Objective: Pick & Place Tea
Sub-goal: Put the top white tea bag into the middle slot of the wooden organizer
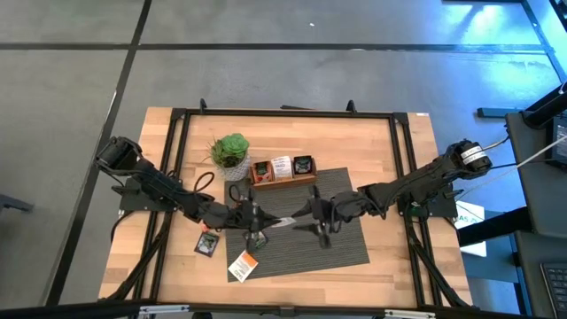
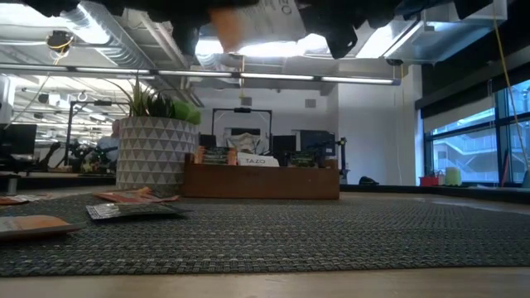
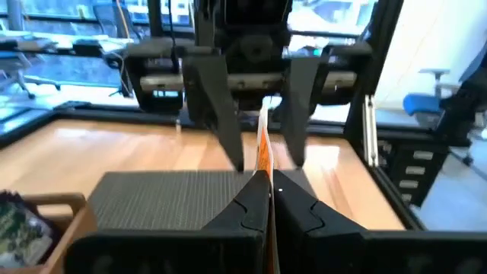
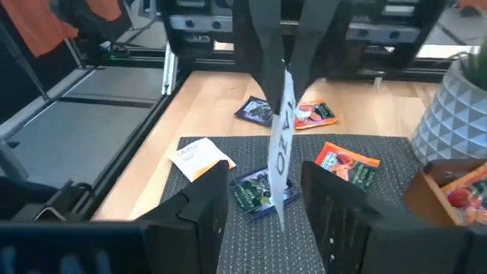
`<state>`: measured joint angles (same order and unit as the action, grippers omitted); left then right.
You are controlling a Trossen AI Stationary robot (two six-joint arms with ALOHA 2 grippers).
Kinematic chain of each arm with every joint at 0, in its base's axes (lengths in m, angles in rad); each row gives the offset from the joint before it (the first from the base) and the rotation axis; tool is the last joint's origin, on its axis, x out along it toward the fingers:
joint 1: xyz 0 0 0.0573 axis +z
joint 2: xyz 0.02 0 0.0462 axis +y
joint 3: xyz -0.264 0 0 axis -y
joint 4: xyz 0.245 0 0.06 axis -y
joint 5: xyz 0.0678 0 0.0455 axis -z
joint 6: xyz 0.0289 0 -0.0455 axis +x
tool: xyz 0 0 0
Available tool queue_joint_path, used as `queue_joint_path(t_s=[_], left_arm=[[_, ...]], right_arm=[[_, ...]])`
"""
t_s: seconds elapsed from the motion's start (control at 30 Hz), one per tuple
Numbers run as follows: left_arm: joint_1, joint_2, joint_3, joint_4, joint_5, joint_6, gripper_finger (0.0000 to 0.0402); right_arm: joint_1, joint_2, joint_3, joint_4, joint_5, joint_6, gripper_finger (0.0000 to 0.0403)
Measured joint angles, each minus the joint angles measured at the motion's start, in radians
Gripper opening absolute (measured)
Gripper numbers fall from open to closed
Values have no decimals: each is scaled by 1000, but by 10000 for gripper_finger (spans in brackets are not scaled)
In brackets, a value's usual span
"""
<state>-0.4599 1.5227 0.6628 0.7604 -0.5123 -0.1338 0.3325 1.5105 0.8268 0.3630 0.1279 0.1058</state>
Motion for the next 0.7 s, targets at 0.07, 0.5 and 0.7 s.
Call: queue_joint_path(t_s=[0.07,0.5,0.7], left_arm=[[0,0,0,38,-3,18,2],[11,0,0,85,7,69,5],[8,-3,0,69,6,79,10]], right_arm=[[0,0,0,1,10,7,146],[-2,1,0,37,16,3,9],[-6,1,1,28,63,16,5]])
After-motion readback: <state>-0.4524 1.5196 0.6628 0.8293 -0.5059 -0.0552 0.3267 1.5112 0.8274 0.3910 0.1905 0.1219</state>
